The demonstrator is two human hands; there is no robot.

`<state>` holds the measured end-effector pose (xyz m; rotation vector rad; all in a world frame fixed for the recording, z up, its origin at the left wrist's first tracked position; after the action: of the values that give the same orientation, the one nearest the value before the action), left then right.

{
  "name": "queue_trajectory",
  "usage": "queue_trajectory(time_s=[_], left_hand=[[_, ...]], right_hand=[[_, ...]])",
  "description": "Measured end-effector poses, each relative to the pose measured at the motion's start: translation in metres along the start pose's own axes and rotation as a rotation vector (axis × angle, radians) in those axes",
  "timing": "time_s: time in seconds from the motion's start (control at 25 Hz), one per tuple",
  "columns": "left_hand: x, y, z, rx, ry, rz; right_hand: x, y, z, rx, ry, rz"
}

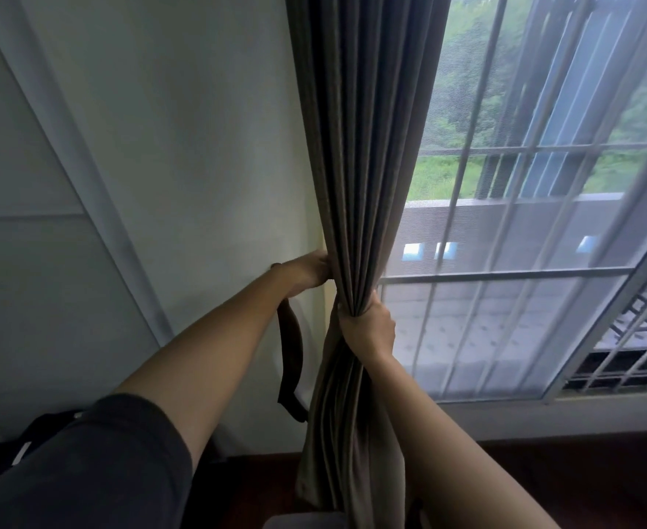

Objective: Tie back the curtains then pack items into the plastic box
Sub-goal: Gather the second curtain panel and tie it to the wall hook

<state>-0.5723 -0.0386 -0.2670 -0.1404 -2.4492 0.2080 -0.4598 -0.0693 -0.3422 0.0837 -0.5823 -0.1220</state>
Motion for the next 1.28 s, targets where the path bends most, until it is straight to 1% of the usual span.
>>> queue_trajectory(time_s=[0.12,0.2,0.24,0.28,0.36,0.4,0.44,0.48,0.52,0.56,0.72,0.76,0.88,0.96,1.12,1.2,1.28], left_hand=[[0.002,0.004,-0.003,-0.040,0.096,0.049],[0.004,0.011,0.002,-0.050,0.030,0.027],[0.006,0.015,0.008,-0.074,-0.006,-0.019],[0.009,0.017,0.016,-0.105,-0.028,-0.102],[0.019,0.021,0.044,-0.130,-0.118,-0.325],[0.023,0.023,0.065,-0.079,-0.184,-0.431],[0.025,0.029,0.091,0.013,-0.206,-0.513],[0.024,0.034,0.117,0.129,-0.190,-0.557],[0.021,0.038,0.138,0.229,-0.159,-0.562],[0.015,0.045,0.156,0.294,-0.139,-0.540],[-0.011,0.073,0.188,0.399,-0.109,-0.431],[-0.017,0.082,0.193,0.426,-0.145,-0.421],[-0.035,0.105,0.205,0.477,-0.394,-0.406],[-0.047,0.117,0.213,0.477,-0.447,-0.432],[-0.053,0.110,0.220,0.459,-0.275,-0.576],[-0.053,0.090,0.232,0.469,-0.150,-0.577],[-0.054,0.056,0.253,0.541,-0.084,-0.541]], right_hand=[[0.002,0.000,0.001,-0.013,0.035,0.009],[0.001,0.001,0.002,0.003,0.041,-0.015],[0.001,0.001,0.003,0.015,0.041,-0.023],[0.001,0.002,0.004,0.027,0.044,-0.026],[-0.001,0.005,0.007,0.047,0.064,-0.021],[-0.003,0.006,0.009,0.054,0.074,-0.014],[-0.005,0.007,0.010,0.056,0.083,-0.007],[-0.005,0.008,0.010,0.052,0.090,-0.002],[-0.006,0.011,0.009,0.042,0.094,-0.004],[-0.006,0.015,0.009,0.028,0.093,-0.011],[-0.009,0.028,0.005,-0.017,0.115,-0.033],[-0.010,0.031,0.004,-0.025,0.118,-0.036],[-0.013,0.037,0.004,-0.028,0.093,-0.046],[-0.015,0.043,0.002,-0.008,0.071,-0.065],[-0.016,0.047,-0.001,0.011,0.061,-0.084],[-0.014,0.048,-0.001,0.005,0.062,-0.087],[-0.012,0.046,-0.001,-0.006,0.072,-0.088]])
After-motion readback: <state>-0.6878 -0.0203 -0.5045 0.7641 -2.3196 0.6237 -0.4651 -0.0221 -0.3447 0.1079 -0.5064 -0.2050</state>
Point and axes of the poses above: each hand's wrist, its own y-axis towards the middle knuckle, its own x-axis out of the back of the hand, z = x × y, the point moved 4 cm from there along y, towards the middle knuckle, and after that the axes turned 3 degrees about -y, right-handed, at the moved point
